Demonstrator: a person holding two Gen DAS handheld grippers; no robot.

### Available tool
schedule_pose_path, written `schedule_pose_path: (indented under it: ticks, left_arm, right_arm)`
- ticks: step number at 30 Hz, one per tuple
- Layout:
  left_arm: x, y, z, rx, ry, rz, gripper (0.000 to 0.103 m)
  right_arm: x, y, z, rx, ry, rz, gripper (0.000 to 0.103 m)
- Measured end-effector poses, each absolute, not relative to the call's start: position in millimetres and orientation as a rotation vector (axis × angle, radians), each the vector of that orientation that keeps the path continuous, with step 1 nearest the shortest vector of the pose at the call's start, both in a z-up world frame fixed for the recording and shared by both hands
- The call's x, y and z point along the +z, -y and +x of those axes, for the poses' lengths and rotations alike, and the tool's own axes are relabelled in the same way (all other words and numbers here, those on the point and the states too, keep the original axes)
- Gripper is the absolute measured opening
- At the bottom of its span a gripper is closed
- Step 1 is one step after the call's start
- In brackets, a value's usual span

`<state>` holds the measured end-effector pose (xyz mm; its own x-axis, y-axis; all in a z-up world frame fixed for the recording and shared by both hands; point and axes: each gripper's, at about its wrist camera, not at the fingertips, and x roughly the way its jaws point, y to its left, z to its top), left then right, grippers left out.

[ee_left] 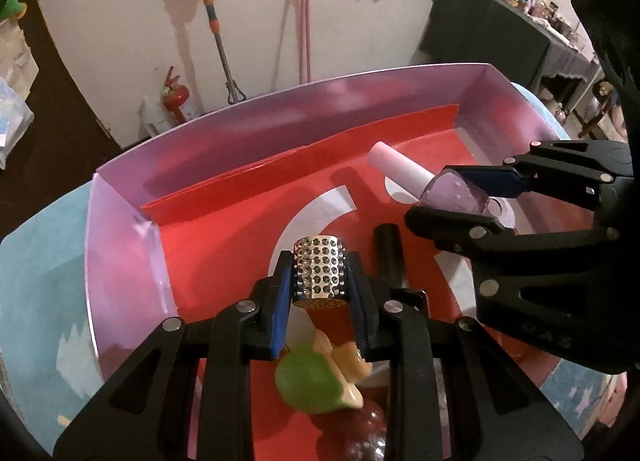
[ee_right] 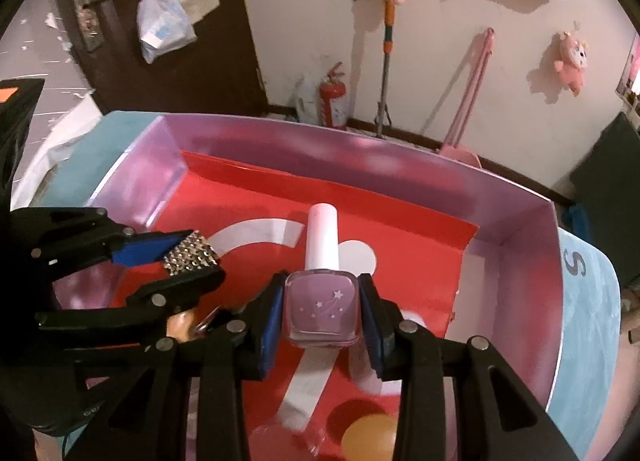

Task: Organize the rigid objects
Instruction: 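Carry the studded cylinder and lilac nail polish into the pink box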

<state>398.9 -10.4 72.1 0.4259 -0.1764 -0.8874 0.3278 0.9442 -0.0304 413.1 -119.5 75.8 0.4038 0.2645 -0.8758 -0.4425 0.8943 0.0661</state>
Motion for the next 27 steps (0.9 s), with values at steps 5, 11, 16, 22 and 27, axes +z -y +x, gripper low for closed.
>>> schedule_pose_path:
  ticks: [5,11,16,22,27]
  left_arm:
    - [64,12,404,-0.325,-1.106,0.176,0.024]
    - [62,15,406,-0.318,-1.122,0.188,0.024]
    - [59,21,408,-0.316,-1.127,0.198,0.024]
    - [59,27,408,-0.307,-1.123,0.202,0.024]
    - [59,29,404,-0.3,-1.122,0.207,0.024]
  right_arm:
    - [68,113,423,0.429,-1.107,-0.242,0.038]
    - [64,105,428,0.415,-1.123,-0.276,0.038]
    - [61,104,433,0.405,-1.133,-0.291,0.038]
    - [56,105,434,0.406,-1.146,-0.3,0.038]
    - [55,104,433,0.41,-1.142,-0.306,0.038]
